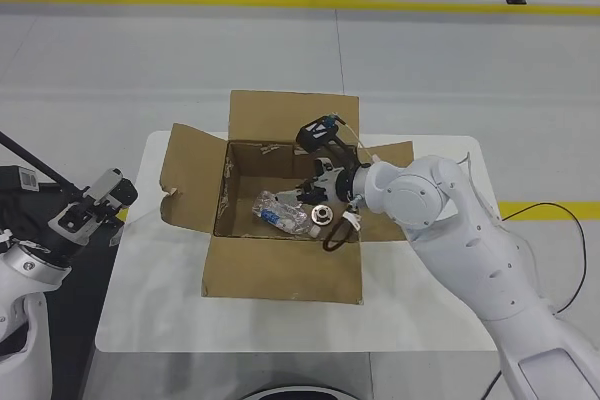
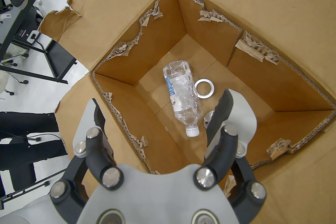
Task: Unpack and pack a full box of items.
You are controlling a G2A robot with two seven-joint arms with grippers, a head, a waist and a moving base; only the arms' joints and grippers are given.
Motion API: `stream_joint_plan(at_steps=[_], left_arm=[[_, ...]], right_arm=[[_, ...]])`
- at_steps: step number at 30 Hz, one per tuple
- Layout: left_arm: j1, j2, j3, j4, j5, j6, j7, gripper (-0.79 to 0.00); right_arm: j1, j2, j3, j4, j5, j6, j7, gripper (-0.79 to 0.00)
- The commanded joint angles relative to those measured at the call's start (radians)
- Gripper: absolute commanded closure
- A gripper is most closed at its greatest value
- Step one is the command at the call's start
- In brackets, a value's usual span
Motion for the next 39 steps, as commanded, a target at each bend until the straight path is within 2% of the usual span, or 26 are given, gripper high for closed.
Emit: stream_joint_plan(at_steps=[1, 5, 8, 12, 16, 23, 31, 39], left_arm=[[0.0, 0.0, 0.0, 0.0, 0.0, 0.0, 0.0, -0.785], [0.0, 0.0, 0.0, 0.0, 0.0, 0.0, 0.0, -0.785], [0.002, 0.001, 0.024, -0.009, -0.006, 0.012, 0.014, -0.785], [-0.005, 0.003, 0.05, -0.018, -0.003, 0.037, 0.045, -0.785], [-0.004, 0.003, 0.064, -0.021, -0.023, 0.046, 0.083, -0.785], [0.009, 0.004, 0.059, -0.023, -0.046, 0.051, 0.12, -0.785], [0.009, 0.004, 0.059, -0.023, -0.046, 0.051, 0.12, -0.785], [0.009, 0.004, 0.059, -0.023, -0.046, 0.051, 0.12, -0.785]], right_arm=[[0.0, 0.0, 0.0, 0.0, 0.0, 0.0, 0.0, -0.785], [-0.002, 0.0, -0.003, 0.001, -0.008, 0.002, -0.004, -0.785], [0.016, -0.014, -0.078, 0.001, -0.121, 0.042, -0.002, -0.785], [0.093, -0.052, -0.185, 0.087, -0.203, 0.018, 0.007, -0.785], [0.179, -0.105, -0.274, 0.233, -0.221, 0.035, 0.028, -0.785], [0.281, -0.213, -0.404, 0.47, -0.172, -0.02, 0.066, -0.785], [0.327, -0.328, -0.488, 0.672, -0.132, -0.069, 0.052, -0.785], [0.347, -0.423, -0.538, 0.826, -0.136, -0.09, 0.065, -0.785]])
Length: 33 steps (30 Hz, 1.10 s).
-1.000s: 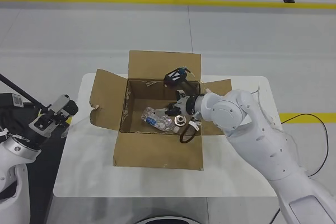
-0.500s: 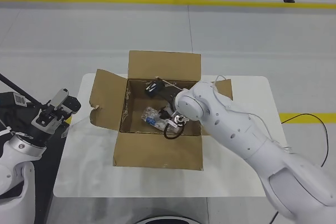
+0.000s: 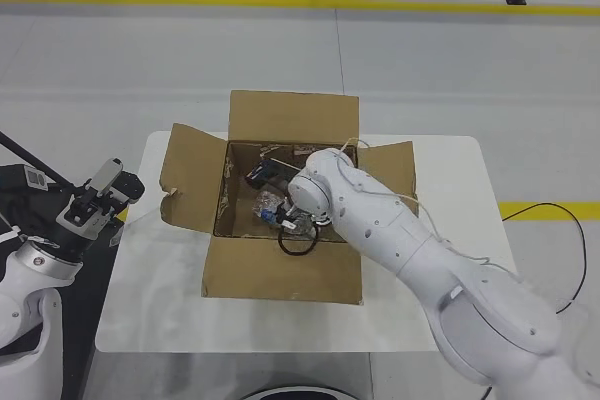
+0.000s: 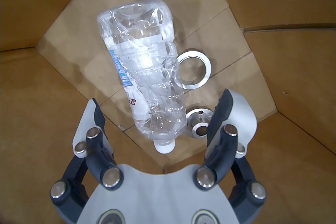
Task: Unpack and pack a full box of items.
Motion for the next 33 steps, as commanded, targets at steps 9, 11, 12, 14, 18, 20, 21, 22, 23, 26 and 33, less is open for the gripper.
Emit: stream_joint_plan(at_steps=[9, 11, 12, 14, 18, 20, 21, 22, 23, 26, 33], left_arm=[[0.0, 0.0, 0.0, 0.0, 0.0, 0.0, 0.0, -0.785], [0.0, 0.0, 0.0, 0.0, 0.0, 0.0, 0.0, -0.785], [0.0, 0.0, 0.0, 0.0, 0.0, 0.0, 0.0, -0.785], [0.0, 0.0, 0.0, 0.0, 0.0, 0.0, 0.0, -0.785], [0.0, 0.0, 0.0, 0.0, 0.0, 0.0, 0.0, -0.785], [0.0, 0.0, 0.0, 0.0, 0.0, 0.0, 0.0, -0.785], [0.0, 0.0, 0.0, 0.0, 0.0, 0.0, 0.0, -0.785], [0.0, 0.0, 0.0, 0.0, 0.0, 0.0, 0.0, -0.785], [0.0, 0.0, 0.0, 0.0, 0.0, 0.0, 0.0, -0.785], [0.0, 0.0, 0.0, 0.0, 0.0, 0.0, 0.0, -0.785], [0.0, 0.0, 0.0, 0.0, 0.0, 0.0, 0.0, -0.785]], right_arm=[[0.017, -0.095, -0.024, 0.177, -0.019, -0.006, -0.01, -0.785], [0.02, -0.11, -0.026, 0.206, -0.023, -0.011, -0.015, -0.782], [0.022, -0.118, -0.026, 0.22, -0.024, -0.013, -0.016, -0.748], [0.024, -0.132, -0.026, 0.248, -0.026, -0.019, -0.021, -0.637], [0.029, -0.158, -0.023, 0.299, -0.028, -0.036, -0.03, -0.382], [0.032, -0.168, -0.021, 0.321, -0.029, -0.042, -0.035, -0.345], [0.033, -0.173, -0.02, 0.331, -0.03, -0.046, -0.037, -0.332], [0.034, -0.178, -0.019, 0.342, -0.031, -0.046, -0.039, -0.323], [0.035, -0.183, -0.018, 0.351, -0.033, -0.049, -0.042, -0.308], [0.038, -0.194, -0.013, 0.377, -0.034, -0.055, -0.048, -0.249], [0.049, -0.213, -0.002, 0.417, -0.044, -0.061, -0.066, 0.0]])
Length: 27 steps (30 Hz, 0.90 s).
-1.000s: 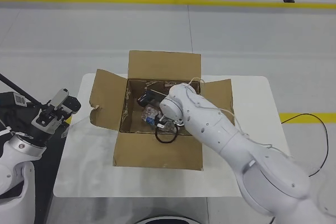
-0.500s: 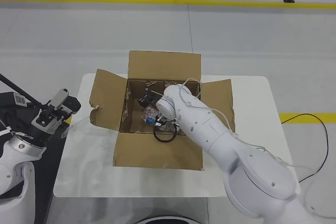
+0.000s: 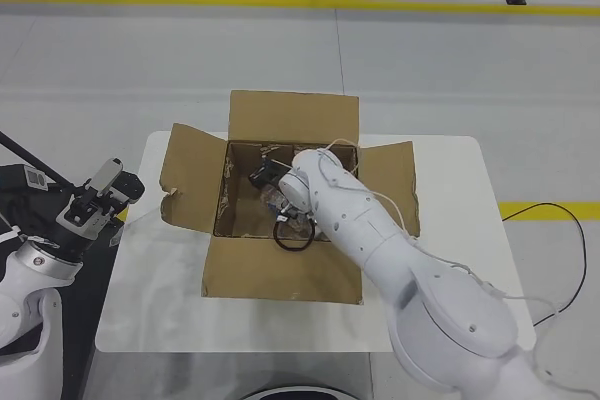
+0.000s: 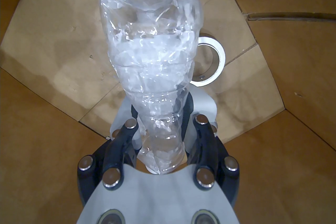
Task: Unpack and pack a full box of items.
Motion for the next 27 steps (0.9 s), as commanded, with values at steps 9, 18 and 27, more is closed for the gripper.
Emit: stream_joint_plan(at_steps=[9, 18, 27], left_arm=[[0.0, 0.0, 0.0, 0.0, 0.0, 0.0, 0.0, -0.785], [0.0, 0.0, 0.0, 0.0, 0.0, 0.0, 0.0, -0.785], [0.0, 0.0, 0.0, 0.0, 0.0, 0.0, 0.0, -0.785]], right_arm=[[0.02, -0.003, 0.033, 0.015, 0.007, -0.064, -0.045, 0.0], [0.028, 0.02, 0.072, 0.014, 0.023, -0.148, -0.083, 0.0], [0.031, 0.072, 0.128, 0.01, 0.054, -0.322, -0.159, 0.0]])
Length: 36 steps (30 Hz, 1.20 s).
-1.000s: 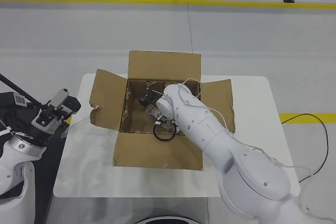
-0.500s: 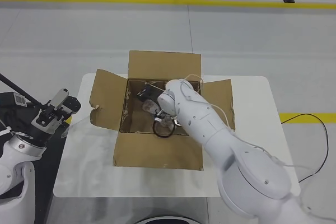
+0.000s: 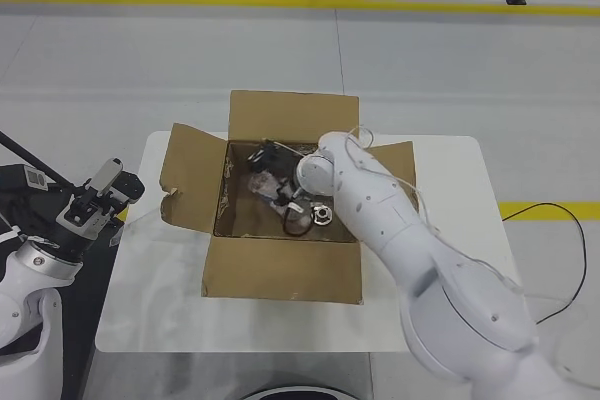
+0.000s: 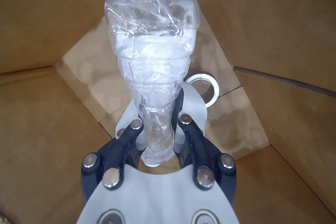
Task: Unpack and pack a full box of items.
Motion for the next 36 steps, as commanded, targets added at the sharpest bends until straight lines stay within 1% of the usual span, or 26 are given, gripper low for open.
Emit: stream_joint_plan(at_steps=[1, 10, 16, 19, 23, 25, 36], left_arm=[[0.0, 0.0, 0.0, 0.0, 0.0, 0.0, 0.0, -0.785], [0.0, 0.0, 0.0, 0.0, 0.0, 0.0, 0.0, -0.785], [0.0, 0.0, 0.0, 0.0, 0.0, 0.0, 0.0, -0.785], [0.0, 0.0, 0.0, 0.0, 0.0, 0.0, 0.0, -0.785], [0.0, 0.0, 0.0, 0.0, 0.0, 0.0, 0.0, -0.785], [0.0, 0.0, 0.0, 0.0, 0.0, 0.0, 0.0, -0.785], [0.0, 0.0, 0.0, 0.0, 0.0, 0.0, 0.0, -0.785]], right_arm=[[-0.002, 0.014, 0.012, -0.005, 0.006, -0.04, -0.015, 0.0], [-0.023, 0.097, 0.084, -0.046, 0.033, -0.244, -0.115, 0.0], [-0.055, 0.166, 0.148, -0.121, 0.056, -0.34, -0.166, 0.0], [-0.076, 0.205, 0.186, -0.172, 0.059, -0.339, -0.174, 0.0], [-0.115, 0.257, 0.245, -0.284, 0.074, -0.335, -0.153, 0.0], [-0.138, 0.284, 0.271, -0.359, 0.051, -0.296, -0.12, 0.0], [-0.138, 0.284, 0.271, -0.359, 0.051, -0.296, -0.12, 0.0]])
